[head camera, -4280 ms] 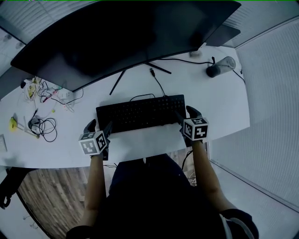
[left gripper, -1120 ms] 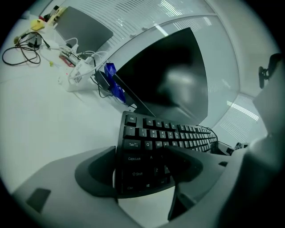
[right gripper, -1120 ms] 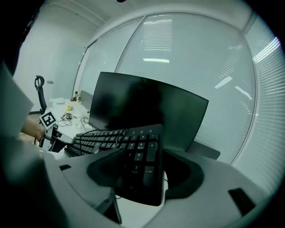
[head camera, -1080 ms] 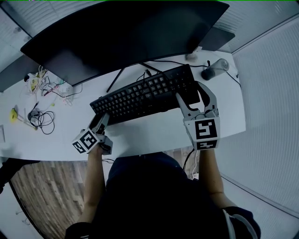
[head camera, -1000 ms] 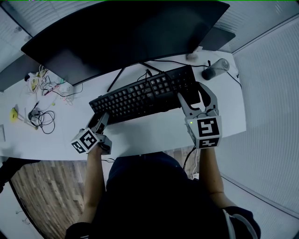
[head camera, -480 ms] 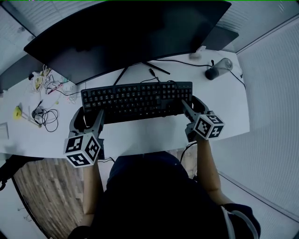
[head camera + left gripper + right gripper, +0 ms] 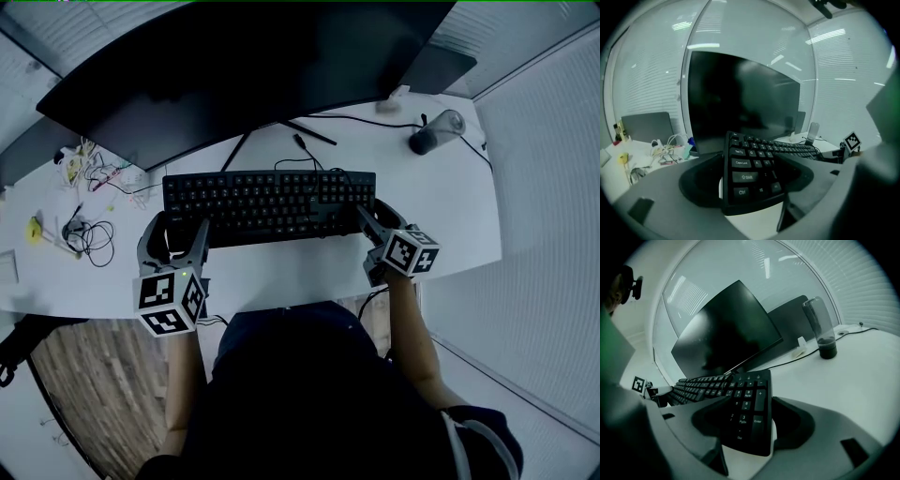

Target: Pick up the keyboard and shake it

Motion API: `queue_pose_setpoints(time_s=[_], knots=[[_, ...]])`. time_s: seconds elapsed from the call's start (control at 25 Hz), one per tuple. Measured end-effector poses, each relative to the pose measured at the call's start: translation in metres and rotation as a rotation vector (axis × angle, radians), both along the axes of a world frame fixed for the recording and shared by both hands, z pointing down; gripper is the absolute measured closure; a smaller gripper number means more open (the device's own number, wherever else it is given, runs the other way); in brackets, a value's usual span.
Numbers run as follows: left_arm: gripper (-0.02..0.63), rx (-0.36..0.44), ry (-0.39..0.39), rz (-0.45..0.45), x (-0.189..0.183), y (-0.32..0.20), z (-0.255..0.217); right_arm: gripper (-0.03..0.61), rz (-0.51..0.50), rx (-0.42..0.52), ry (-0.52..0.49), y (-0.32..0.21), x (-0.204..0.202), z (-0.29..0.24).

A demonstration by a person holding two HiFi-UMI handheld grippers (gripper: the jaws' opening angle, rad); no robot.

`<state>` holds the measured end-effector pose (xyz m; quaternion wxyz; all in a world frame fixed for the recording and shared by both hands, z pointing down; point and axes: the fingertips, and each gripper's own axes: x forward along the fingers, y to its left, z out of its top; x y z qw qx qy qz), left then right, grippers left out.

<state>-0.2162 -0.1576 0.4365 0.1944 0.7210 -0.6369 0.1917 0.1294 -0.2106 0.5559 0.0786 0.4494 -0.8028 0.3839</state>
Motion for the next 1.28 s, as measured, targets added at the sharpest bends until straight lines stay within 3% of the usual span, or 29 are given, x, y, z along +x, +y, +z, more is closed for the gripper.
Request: queue_pose_setpoints(time_s=[0.2,0.36,0.56,0.88,1.28], knots=[[0.267,-0.093,0.212,-0.068,-0.01,0.004,0.076,0.293,-0.031,-0.017,0.166,-0.003,0.008,0.016],[0.267,-0.171,0.301,-0.098,-0.007,0.01,0.132,0.293,-0.065,-0.053,0.263,-0.006,0.013,0.037],[0.267,-0.237,0.303,-0.097,-0.006,0.01,0.171,0.293,-0.078,-0.1,0.311,-0.007,0.014,0.061],[0.267,-0.278,0.278,-0.098,-0.005,0.013,0.193,0.293,-0.094,-0.131,0.317,-0.006,0.013,0.084],[0.267,-0.319,0.252,-0.1,-0.005,0.013,0.206,0.293,-0.113,-0.107,0.31,-0.01,0.012,0.088]])
